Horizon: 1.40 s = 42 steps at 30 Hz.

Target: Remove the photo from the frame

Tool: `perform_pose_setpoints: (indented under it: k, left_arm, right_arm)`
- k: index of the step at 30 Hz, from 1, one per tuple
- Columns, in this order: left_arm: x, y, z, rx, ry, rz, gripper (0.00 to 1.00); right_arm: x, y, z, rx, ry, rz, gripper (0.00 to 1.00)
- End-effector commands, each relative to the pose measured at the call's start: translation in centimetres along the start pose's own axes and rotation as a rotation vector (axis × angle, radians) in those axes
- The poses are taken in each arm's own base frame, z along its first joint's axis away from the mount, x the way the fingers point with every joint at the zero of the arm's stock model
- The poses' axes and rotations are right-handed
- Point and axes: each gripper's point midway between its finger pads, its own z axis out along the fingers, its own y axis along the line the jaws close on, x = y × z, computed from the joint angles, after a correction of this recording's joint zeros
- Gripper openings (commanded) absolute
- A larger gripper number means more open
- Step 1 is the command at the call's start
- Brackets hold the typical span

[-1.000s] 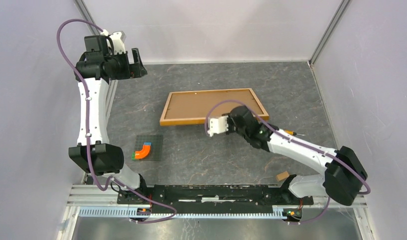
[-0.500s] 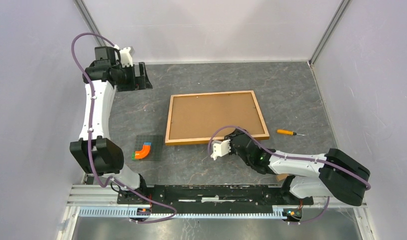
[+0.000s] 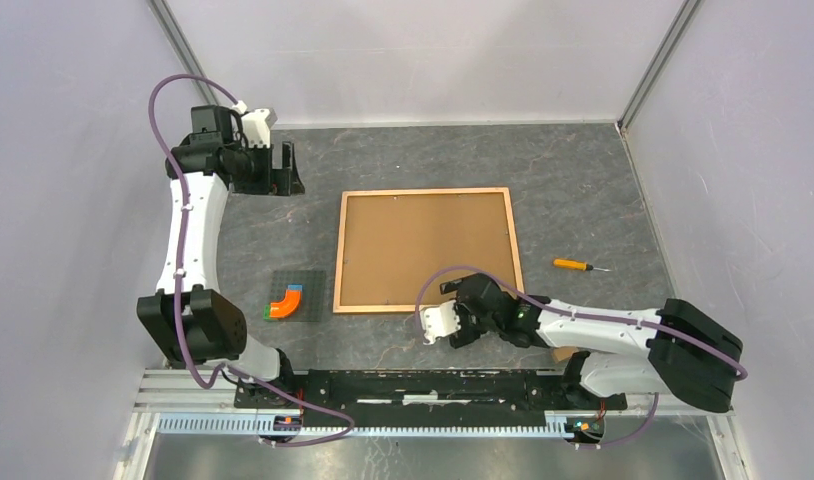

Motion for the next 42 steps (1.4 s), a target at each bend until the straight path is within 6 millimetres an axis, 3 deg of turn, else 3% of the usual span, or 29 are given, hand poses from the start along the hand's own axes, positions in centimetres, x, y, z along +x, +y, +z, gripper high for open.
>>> perform_pose_setpoints:
  k: [1, 4, 6, 13, 17, 24, 31, 36, 42]
  left_arm:
    - [1.0, -1.0, -0.2, 0.063, 0.021, 0.091, 1.00]
    - [1.9, -1.5, 0.3, 0.086, 0.055, 0.127, 1.00]
    - [2.5, -2.0, 0.7, 0.096, 0.074, 0.166, 1.00]
    - [4.7, -5.1, 2.4, 0.128, 0.166, 0.362, 1.00]
    - [5.7, -6.6, 3.2, 0.150, 0.201, 0.443, 1.00]
    - [5.7, -9.1, 3.7, 0.260, 0.159, 0.502, 1.00]
    - [6.3, -11.8, 3.8, 0.380, 0.133, 0.593, 1.00]
    - [6.2, -13.2, 3.4, 0.443, 0.101, 0.597, 1.00]
    - [6.2, -13.6, 3.1, 0.459, 0.071, 0.604, 1.00]
  right_arm:
    - [-4.3, 0.3, -1.8, -0.164, -0.175, 0.060, 0.95]
    - [-4.4, -1.3, -2.3, -0.285, -0.206, 0.211, 0.96]
    - [-4.3, -3.4, -2.7, -0.349, -0.236, 0.339, 0.96]
    - [0.8, -8.2, -4.4, -0.404, -0.238, 0.674, 0.98]
    - [6.2, -8.2, -5.7, -0.399, -0.132, 0.713, 0.98]
    - [18.0, -7.5, -9.1, -0.318, 0.040, 0.770, 0.98]
    - [26.5, -8.6, -10.9, -0.287, 0.077, 0.742, 0.98]
    - [30.6, -8.5, -10.4, -0.328, 0.142, 0.677, 0.92]
    - [31.0, -5.9, -9.9, -0.407, 0.147, 0.542, 0.88]
